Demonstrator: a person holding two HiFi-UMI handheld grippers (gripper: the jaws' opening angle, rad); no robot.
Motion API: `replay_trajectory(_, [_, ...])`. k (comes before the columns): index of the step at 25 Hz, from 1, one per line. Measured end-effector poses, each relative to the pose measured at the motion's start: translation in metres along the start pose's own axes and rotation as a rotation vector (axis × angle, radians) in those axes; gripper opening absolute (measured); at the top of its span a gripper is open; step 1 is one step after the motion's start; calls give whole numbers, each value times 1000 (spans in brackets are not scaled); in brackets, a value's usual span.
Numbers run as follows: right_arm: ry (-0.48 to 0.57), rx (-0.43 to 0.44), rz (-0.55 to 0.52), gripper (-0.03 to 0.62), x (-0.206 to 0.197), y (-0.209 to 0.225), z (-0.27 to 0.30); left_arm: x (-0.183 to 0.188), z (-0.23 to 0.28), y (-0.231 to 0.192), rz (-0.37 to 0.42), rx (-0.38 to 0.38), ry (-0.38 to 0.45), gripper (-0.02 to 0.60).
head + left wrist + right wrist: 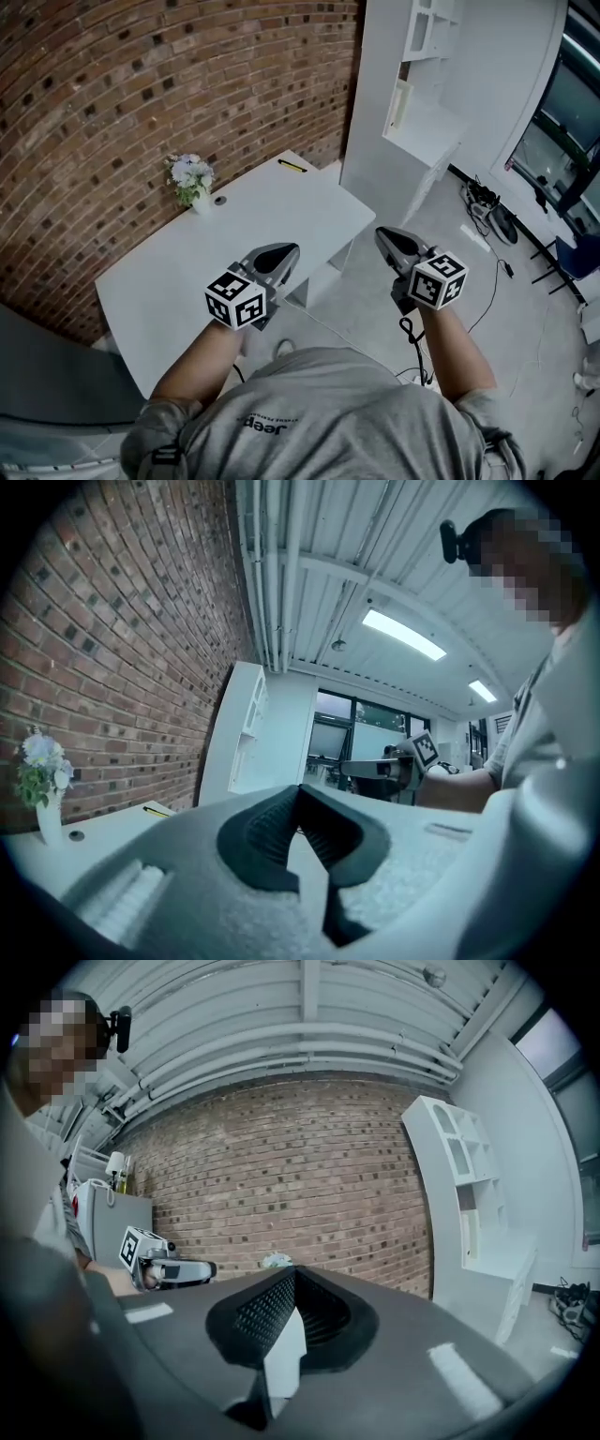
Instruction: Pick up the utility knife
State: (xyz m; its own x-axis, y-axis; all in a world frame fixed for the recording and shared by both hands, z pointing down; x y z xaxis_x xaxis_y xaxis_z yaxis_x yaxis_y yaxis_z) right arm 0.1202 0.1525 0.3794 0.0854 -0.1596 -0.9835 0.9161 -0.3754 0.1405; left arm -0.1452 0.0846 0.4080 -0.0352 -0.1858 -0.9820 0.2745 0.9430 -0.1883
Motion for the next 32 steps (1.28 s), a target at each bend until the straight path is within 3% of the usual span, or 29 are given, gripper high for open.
replay_trajectory(8, [35,-27,-6,9,48,59,141,46,52,-159,28,-69,-49,0])
replay_trajectory(17, [16,-63,31,9,53,124,213,40,94,-245,-39,-73,-87,0])
replay_trajectory(23, [-7,2,35,9,55,181,254,32,129,-278,-52,16,-89,0])
replay_trajectory(27, [-10,14,1,9,60,246,276,25,177,-307,-32,84,-96,0])
replay_trajectory(32, [-16,142,-77,9,58,321,327,17,238,-352,-28,224,-81,0])
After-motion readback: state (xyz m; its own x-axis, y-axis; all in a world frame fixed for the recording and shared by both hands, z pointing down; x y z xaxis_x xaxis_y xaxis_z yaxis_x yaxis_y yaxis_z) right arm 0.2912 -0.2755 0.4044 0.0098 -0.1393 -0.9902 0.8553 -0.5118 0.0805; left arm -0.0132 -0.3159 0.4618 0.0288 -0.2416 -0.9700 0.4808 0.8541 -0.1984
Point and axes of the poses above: the fingertips, and each gripper's own axes: z forward along the fingers, y to its right, x out of its top, the point moved 8 cm from there along -z, backward along the fingers, and after that the axes turned 2 degrees about -x, right-handed, at the moved point
